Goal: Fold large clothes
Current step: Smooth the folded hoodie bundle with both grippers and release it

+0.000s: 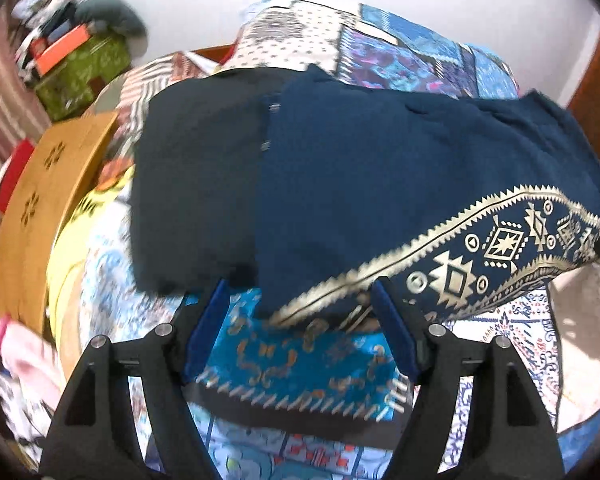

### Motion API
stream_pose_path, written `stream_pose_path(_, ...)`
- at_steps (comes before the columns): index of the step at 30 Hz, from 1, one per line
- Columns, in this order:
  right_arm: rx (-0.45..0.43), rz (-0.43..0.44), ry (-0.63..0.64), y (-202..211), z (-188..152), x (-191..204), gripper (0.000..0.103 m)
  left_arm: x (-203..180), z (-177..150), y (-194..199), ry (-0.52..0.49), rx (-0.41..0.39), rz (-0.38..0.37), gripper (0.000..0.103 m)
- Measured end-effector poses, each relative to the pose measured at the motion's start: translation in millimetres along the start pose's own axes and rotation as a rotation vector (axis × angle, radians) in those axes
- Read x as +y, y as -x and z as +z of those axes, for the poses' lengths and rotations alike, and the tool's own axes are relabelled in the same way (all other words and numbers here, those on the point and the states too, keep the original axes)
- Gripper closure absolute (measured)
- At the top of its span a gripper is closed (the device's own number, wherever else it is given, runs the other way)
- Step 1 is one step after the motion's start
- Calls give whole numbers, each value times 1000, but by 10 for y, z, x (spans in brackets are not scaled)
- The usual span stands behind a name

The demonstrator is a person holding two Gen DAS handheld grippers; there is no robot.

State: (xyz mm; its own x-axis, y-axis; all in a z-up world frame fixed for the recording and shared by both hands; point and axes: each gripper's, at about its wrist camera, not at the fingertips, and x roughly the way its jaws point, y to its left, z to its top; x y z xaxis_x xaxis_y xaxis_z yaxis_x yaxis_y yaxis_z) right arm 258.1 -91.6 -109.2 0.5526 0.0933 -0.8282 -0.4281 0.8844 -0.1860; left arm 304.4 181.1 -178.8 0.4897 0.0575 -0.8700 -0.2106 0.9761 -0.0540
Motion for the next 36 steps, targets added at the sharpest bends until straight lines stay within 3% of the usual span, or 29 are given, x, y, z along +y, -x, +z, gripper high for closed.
stream_pose_path(6, -51, -2, 2, 254, 8, 52, 21, 277, -201, 373, 118, -98, -92, 30)
stream_pose_path(11, -98, 16, 5, 409, 47, 128, 21, 405, -348, 439, 222, -122, -152, 28)
stream_pose_path(21, -109, 51, 8, 367, 75, 222, 21, 383, -494, -292, 461, 40, -448, 27)
stream_pose_path(29, -49, 39, 0, 115, 66, 146, 21, 373, -360, -616, 609, -14, -624, 27)
stream_pose_path(34, -15, 45, -39, -4, 68, 75, 21, 387, -270, -889, 724, 22, -683, 27)
stream_pose_path(35, -5, 49, -50, -24, 69, 63, 21, 391, -261, -897, 731, 22, -710, 39)
stream_pose_path(36, 0, 54, -57, -33, 70, 54, 21, 372, -243, -884, 728, 20, -732, 42)
